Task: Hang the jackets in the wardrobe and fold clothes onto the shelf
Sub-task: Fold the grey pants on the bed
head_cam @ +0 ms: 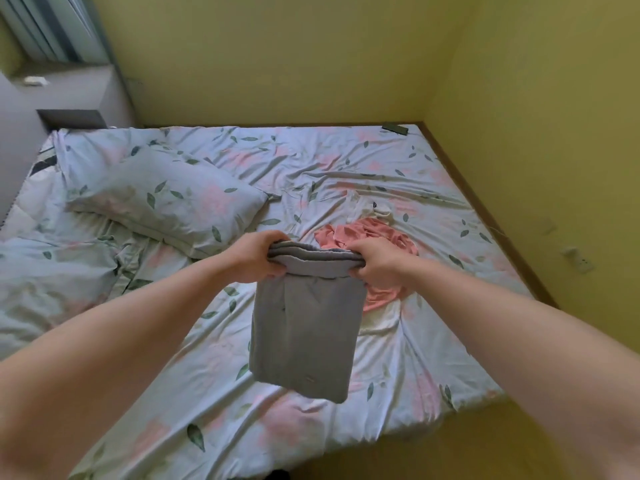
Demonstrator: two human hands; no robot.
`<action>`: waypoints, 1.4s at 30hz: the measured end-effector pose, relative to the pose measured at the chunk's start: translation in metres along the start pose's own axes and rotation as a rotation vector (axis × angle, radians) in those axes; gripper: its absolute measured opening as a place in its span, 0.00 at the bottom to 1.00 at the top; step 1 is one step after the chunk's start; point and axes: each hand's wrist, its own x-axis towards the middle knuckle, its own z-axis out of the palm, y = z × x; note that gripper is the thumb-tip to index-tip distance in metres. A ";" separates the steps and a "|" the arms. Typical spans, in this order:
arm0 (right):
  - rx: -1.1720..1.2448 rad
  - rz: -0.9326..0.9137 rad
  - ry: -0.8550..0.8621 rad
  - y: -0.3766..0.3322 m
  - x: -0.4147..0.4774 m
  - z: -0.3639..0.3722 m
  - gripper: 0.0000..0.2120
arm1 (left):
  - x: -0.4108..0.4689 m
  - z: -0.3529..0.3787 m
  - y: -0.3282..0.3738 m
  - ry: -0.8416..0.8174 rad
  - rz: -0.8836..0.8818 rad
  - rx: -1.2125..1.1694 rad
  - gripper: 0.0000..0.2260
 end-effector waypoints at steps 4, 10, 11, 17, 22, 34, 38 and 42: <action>-0.006 -0.032 0.184 -0.005 0.026 -0.001 0.15 | 0.015 -0.016 -0.016 0.169 0.092 0.081 0.08; -0.025 -0.199 0.450 -0.010 0.036 0.000 0.11 | 0.013 -0.025 -0.029 0.514 0.336 0.179 0.05; -0.011 -0.219 0.471 -0.009 0.036 0.005 0.10 | 0.010 -0.020 -0.033 0.531 0.357 0.174 0.07; -0.076 -0.175 0.346 0.019 0.051 0.082 0.14 | -0.001 0.054 -0.072 0.431 0.321 0.156 0.05; -0.254 -0.155 0.094 0.058 0.059 0.192 0.13 | -0.017 0.171 -0.126 0.215 0.023 0.189 0.11; -0.209 -0.164 -0.394 0.100 -0.033 0.350 0.13 | -0.144 0.352 -0.145 -0.180 -0.403 -0.037 0.18; -0.186 -0.139 -0.509 0.101 -0.054 0.355 0.12 | -0.159 0.360 -0.134 -0.327 -0.458 -0.042 0.16; -0.168 -0.108 -0.607 0.105 -0.059 0.364 0.11 | -0.149 0.360 -0.132 -0.535 -0.501 -0.044 0.11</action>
